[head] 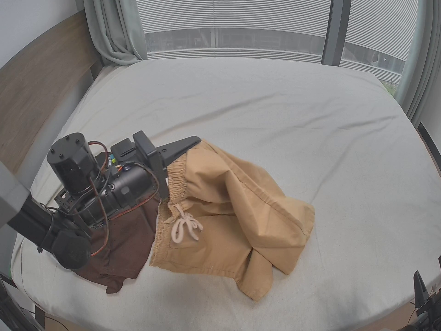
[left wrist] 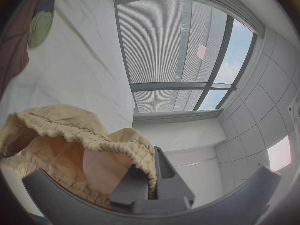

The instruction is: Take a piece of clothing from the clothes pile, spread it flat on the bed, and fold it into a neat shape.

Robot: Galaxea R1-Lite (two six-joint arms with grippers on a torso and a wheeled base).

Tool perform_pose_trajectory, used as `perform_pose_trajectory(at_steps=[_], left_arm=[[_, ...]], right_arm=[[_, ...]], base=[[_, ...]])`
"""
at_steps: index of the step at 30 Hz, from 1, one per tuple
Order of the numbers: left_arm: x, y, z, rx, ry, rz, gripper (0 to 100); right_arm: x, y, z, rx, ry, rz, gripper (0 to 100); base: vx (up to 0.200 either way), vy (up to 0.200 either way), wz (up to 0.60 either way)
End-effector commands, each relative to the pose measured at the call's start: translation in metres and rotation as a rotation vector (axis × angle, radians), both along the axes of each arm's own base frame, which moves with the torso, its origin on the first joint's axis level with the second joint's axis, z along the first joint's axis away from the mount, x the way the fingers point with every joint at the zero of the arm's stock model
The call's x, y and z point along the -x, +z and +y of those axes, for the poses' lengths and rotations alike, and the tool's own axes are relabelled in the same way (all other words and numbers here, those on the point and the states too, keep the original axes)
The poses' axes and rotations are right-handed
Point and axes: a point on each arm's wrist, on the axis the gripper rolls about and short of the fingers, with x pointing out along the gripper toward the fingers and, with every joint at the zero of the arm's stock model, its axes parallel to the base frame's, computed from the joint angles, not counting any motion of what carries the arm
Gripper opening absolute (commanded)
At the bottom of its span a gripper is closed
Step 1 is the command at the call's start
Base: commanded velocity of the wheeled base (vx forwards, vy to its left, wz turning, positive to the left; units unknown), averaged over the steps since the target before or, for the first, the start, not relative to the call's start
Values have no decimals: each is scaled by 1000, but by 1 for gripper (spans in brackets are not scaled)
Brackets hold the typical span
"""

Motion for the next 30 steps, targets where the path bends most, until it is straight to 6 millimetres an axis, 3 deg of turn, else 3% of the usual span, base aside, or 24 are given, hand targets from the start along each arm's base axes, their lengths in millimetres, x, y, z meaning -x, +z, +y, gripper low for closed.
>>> perform_pose_trajectory(at_steps=[1,10,23,30], left_arm=[[-1,-14,33,-43,63,-10,0],[1,-37,67,-129,176,-37,0],[-2,-88,72,-404,202,-70,0],[0,-93,76,-459,212,-94,0]], right_arm=[[-1,-5,0,2,2,13,100],[-1,-5,0,3,2,9,100],[0,-5,0,9,2,4,100],[0,-5,0,11,3,4,100]], base=[[0,0,0],[0,0,0],[0,0,0],[0,0,0]])
